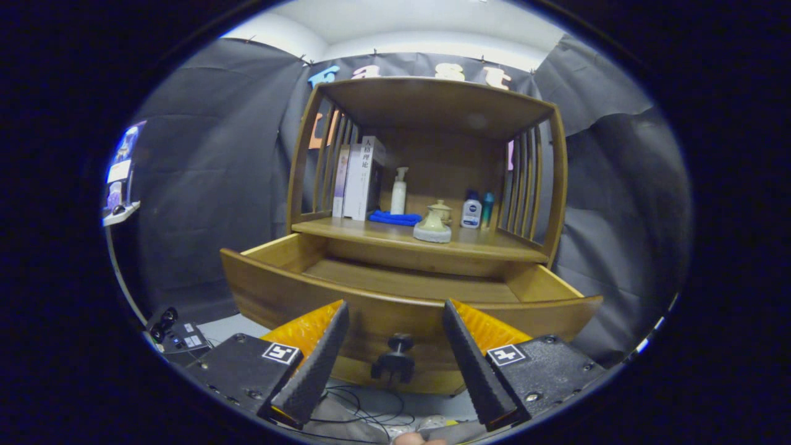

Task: Pull open the drawer, take out the items inside it, and place them on the countertop above the cabinet.

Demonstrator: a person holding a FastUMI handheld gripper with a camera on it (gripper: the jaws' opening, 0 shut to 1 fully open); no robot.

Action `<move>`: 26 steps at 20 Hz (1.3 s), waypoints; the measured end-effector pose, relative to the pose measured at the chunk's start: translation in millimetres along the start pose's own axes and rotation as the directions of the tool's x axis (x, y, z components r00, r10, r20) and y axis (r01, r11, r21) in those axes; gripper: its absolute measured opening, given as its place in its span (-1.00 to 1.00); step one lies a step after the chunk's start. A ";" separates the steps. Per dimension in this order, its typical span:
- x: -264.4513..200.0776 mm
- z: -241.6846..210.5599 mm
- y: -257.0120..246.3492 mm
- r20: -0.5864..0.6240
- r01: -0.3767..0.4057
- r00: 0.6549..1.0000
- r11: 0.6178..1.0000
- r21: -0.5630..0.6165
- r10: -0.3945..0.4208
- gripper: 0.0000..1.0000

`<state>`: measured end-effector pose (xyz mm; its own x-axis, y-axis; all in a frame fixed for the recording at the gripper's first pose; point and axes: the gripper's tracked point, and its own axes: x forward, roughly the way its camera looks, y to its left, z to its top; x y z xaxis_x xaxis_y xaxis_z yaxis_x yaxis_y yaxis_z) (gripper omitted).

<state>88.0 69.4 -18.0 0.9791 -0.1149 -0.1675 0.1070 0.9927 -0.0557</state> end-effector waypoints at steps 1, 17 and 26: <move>-3.0 -4.7 3.2 0.010 -0.003 1.000 1.000 0.005 0.003 0.91; 41.8 -39.2 -16.5 -0.047 0.132 0.991 0.976 0.173 -0.126 0.92; 45.9 -40.8 -14.3 -0.016 0.119 0.993 0.981 0.154 -0.118 0.90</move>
<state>124.4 48.4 -65.1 0.9567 -0.2321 -0.1757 0.2485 0.9656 0.0773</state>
